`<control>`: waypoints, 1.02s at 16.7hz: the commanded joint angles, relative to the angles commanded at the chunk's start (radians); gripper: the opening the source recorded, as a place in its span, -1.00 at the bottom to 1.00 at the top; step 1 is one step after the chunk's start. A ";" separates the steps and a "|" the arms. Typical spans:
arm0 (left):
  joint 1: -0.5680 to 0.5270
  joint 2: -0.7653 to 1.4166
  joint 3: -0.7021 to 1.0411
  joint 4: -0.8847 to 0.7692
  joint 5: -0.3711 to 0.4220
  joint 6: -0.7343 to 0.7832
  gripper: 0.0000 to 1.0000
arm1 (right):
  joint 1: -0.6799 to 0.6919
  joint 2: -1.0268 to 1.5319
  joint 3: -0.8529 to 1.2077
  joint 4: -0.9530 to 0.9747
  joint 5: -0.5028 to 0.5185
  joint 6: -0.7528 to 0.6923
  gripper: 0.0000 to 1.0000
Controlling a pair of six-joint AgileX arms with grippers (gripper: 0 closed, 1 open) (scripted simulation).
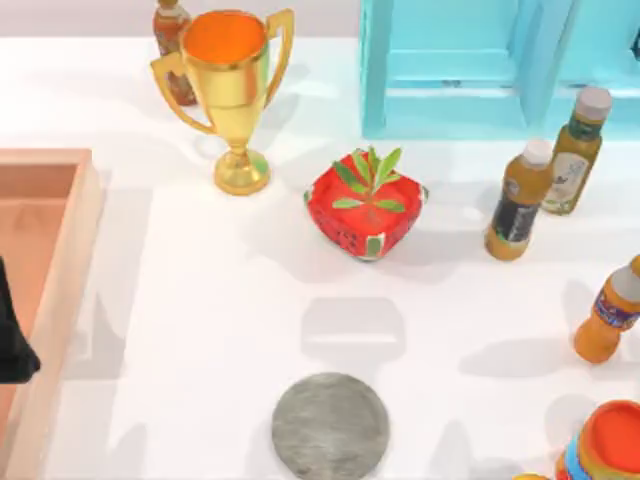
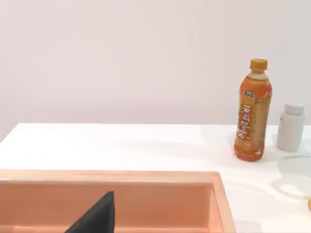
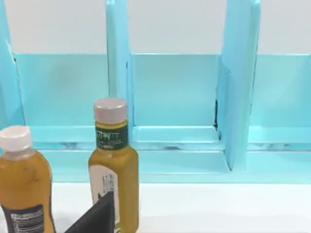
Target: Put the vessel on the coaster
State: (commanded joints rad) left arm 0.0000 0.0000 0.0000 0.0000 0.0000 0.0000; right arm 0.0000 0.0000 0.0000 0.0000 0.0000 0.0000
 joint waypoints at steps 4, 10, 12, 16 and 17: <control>0.000 0.000 0.000 0.000 0.000 0.000 1.00 | -0.004 0.032 0.031 -0.028 0.001 -0.031 1.00; 0.000 0.000 0.000 0.000 0.000 0.000 1.00 | -0.038 0.377 0.344 -0.291 0.009 -0.367 1.00; 0.000 0.000 0.000 0.000 0.000 0.000 1.00 | -0.051 0.562 0.495 -0.416 0.011 -0.539 1.00; 0.000 0.000 0.000 0.000 0.000 0.000 1.00 | -0.076 0.975 0.816 -0.684 0.010 -0.912 1.00; 0.000 0.000 0.000 0.000 0.000 0.000 1.00 | -0.082 1.078 0.894 -0.750 0.009 -1.005 1.00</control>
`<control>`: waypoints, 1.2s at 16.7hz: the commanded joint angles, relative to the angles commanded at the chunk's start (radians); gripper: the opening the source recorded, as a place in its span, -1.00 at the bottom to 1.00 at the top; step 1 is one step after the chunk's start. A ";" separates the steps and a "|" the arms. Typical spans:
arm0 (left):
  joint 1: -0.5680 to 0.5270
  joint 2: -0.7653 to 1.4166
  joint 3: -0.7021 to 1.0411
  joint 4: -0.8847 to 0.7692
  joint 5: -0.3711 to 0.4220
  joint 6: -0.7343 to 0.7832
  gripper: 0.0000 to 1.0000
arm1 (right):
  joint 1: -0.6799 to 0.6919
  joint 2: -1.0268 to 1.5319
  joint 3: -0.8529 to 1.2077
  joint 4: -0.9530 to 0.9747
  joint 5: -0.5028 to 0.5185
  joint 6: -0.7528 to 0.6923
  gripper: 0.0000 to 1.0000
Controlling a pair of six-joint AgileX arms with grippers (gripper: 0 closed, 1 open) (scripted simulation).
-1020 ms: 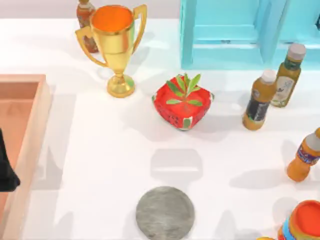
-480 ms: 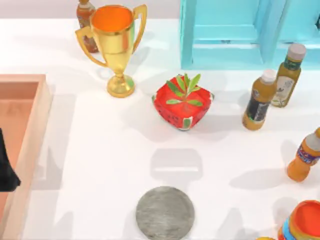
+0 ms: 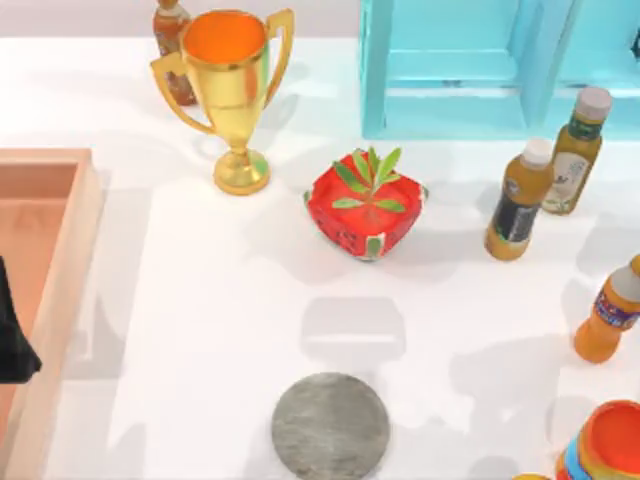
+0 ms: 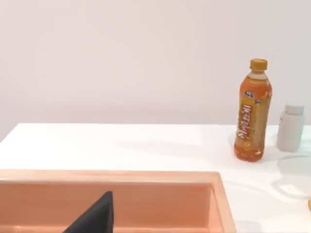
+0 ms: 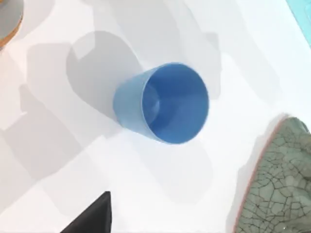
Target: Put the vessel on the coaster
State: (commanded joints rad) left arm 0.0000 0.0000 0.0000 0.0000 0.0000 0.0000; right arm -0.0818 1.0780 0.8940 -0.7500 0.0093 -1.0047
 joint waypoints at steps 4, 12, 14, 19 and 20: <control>0.000 0.000 0.000 0.000 0.000 0.000 1.00 | -0.018 0.370 0.284 -0.242 -0.004 -0.336 1.00; 0.000 0.000 0.000 0.000 0.000 0.000 1.00 | -0.036 0.722 0.579 -0.492 -0.009 -0.670 1.00; 0.000 0.000 0.000 0.000 0.000 0.000 1.00 | -0.036 0.723 0.579 -0.493 -0.009 -0.670 1.00; 0.000 0.000 0.000 0.000 0.000 0.000 1.00 | -0.048 0.744 0.560 -0.451 -0.009 -0.683 1.00; 0.000 0.000 0.000 0.000 0.000 0.000 1.00 | -0.058 0.761 0.546 -0.420 -0.009 -0.692 1.00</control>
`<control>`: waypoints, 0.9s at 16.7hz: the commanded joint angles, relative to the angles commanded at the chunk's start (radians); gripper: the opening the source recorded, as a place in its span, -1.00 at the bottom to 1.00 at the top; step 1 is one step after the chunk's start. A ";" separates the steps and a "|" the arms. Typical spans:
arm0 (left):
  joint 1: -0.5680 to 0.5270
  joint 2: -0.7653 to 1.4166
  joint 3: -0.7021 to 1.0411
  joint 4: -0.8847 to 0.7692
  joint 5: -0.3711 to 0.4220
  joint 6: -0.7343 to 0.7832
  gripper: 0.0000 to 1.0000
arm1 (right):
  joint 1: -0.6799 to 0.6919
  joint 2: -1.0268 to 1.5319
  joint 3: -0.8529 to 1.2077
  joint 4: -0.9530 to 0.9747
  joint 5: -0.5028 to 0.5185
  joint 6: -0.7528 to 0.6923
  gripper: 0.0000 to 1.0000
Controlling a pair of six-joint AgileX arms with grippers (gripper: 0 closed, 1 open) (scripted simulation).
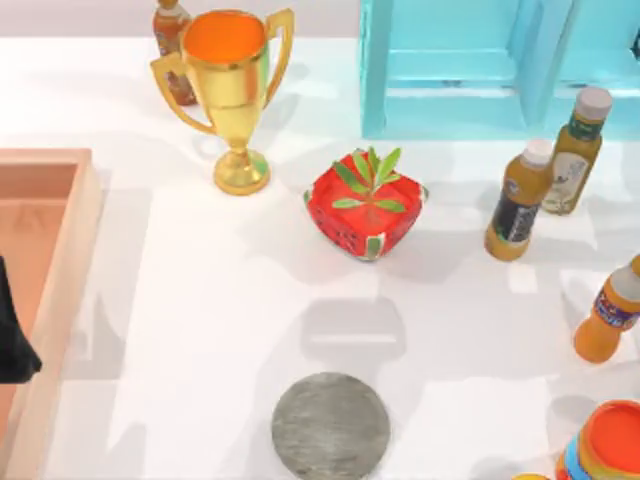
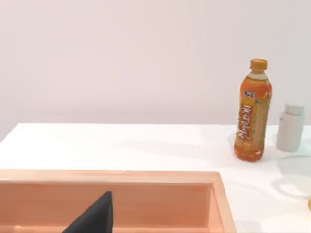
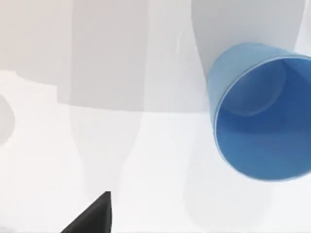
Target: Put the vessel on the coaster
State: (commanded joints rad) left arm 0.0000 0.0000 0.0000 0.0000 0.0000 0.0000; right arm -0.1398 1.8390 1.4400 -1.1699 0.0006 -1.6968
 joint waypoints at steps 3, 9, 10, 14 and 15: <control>0.000 0.000 0.000 0.000 0.000 0.000 1.00 | -0.021 0.050 -0.073 0.122 0.000 -0.018 1.00; 0.000 0.000 0.000 0.000 0.000 0.000 1.00 | 0.021 0.067 -0.238 0.304 0.001 0.023 1.00; 0.000 0.000 0.000 0.000 0.000 0.000 1.00 | 0.025 0.066 -0.244 0.309 0.000 0.027 1.00; 0.000 0.000 0.000 0.000 0.000 0.000 1.00 | 0.025 0.066 -0.244 0.309 0.000 0.027 0.85; 0.000 0.000 0.000 0.000 0.000 0.000 1.00 | 0.025 0.066 -0.244 0.309 0.000 0.027 0.70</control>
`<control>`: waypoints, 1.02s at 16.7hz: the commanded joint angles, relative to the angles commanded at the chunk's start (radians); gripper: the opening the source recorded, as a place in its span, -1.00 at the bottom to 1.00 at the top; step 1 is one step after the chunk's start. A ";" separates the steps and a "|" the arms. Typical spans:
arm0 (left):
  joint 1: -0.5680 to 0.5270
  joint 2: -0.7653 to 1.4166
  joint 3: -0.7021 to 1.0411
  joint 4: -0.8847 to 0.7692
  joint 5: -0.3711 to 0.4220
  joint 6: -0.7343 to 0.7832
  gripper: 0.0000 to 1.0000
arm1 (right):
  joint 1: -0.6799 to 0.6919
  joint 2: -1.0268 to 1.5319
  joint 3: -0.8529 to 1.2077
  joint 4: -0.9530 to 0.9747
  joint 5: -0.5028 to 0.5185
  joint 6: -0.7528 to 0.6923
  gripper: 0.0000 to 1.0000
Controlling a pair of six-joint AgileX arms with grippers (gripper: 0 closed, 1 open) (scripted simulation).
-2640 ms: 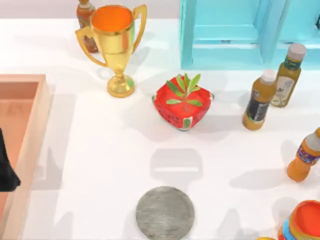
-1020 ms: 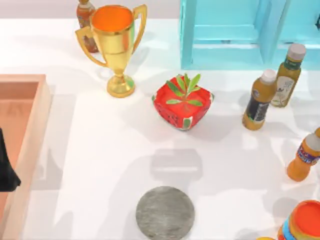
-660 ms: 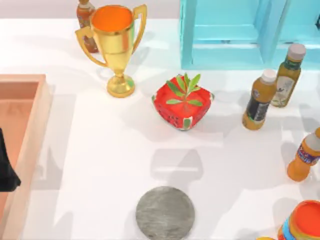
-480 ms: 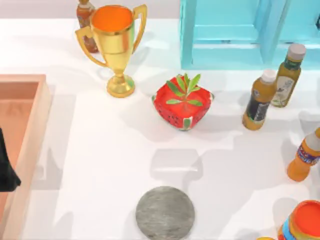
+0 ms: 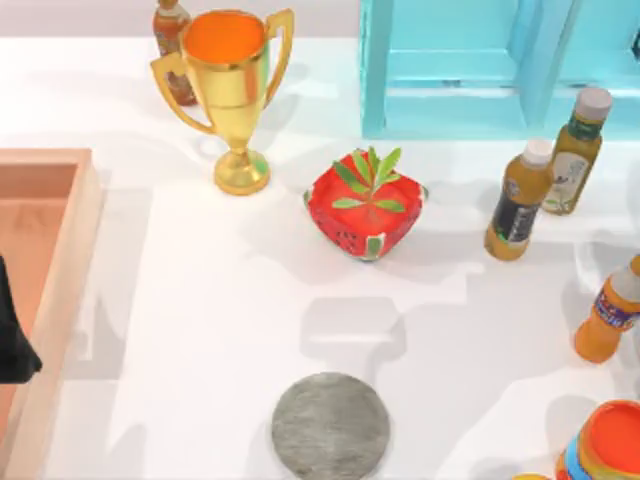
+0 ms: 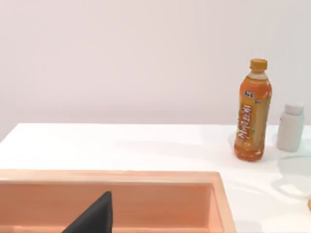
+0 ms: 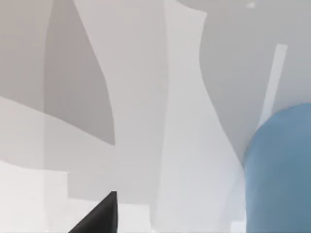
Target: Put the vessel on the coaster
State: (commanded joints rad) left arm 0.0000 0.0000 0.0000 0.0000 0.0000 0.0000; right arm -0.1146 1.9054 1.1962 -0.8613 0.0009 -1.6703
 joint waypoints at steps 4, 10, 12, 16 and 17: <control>0.000 0.000 0.000 0.000 0.000 0.000 1.00 | 0.000 0.000 0.000 0.000 0.000 0.000 0.10; 0.000 0.000 0.000 0.000 0.000 0.000 1.00 | 0.000 0.000 0.000 0.000 0.000 0.000 -0.81; 0.000 0.000 0.000 0.000 0.000 0.000 1.00 | 0.000 0.000 0.000 0.000 0.000 0.000 -1.00; 0.000 0.000 0.000 0.000 0.000 0.000 1.00 | 0.000 0.000 0.000 0.000 0.000 0.000 -1.00; 0.000 0.000 0.000 0.000 0.000 0.000 1.00 | 0.000 0.000 0.000 0.000 0.000 0.000 -1.00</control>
State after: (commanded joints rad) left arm 0.0000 0.0000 0.0000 0.0000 0.0000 0.0000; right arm -0.1146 1.9054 1.1962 -0.8613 0.0009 -1.6703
